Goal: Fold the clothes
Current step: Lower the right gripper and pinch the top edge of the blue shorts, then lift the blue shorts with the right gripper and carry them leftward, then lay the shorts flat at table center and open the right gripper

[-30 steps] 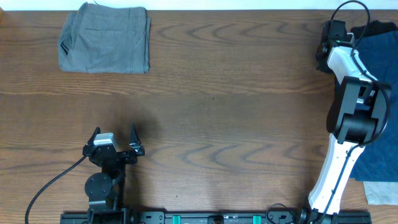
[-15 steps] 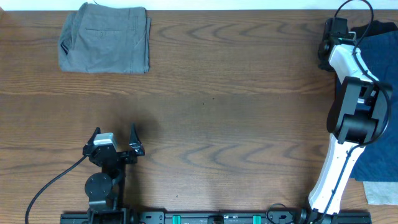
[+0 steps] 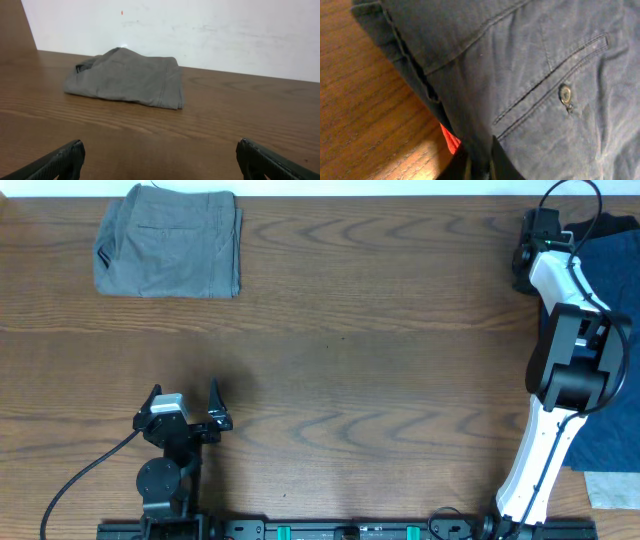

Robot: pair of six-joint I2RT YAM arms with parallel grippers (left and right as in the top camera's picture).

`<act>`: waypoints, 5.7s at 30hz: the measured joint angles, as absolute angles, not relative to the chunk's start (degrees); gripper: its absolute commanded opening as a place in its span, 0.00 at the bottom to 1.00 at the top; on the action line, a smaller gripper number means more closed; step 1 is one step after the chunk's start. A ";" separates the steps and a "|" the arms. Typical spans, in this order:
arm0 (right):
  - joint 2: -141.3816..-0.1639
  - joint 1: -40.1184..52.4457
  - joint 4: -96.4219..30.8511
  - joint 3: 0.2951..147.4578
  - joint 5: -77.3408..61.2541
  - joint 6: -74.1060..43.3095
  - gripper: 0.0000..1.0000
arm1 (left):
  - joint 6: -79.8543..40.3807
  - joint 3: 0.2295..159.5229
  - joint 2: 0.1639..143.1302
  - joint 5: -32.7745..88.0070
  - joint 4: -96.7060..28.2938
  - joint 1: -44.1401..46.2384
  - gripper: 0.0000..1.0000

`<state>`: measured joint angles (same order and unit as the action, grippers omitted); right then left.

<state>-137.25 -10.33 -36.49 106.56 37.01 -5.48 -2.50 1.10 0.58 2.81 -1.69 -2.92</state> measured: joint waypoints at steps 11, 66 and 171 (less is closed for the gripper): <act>-132.86 -10.46 -38.54 106.56 37.15 -8.95 0.02 | -2.50 1.13 0.60 2.79 -1.69 -2.92 0.98; -112.60 11.18 -43.53 106.74 11.27 -19.99 0.01 | -2.50 1.10 0.58 2.79 -1.69 -2.92 0.98; -109.58 1.83 -38.89 66.54 -2.13 -2.42 0.03 | -2.50 1.13 0.58 2.79 -1.69 -2.92 0.98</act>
<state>-109.58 1.83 -38.89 66.54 -2.13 -2.42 -2.50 1.13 0.58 2.79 -1.69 -2.92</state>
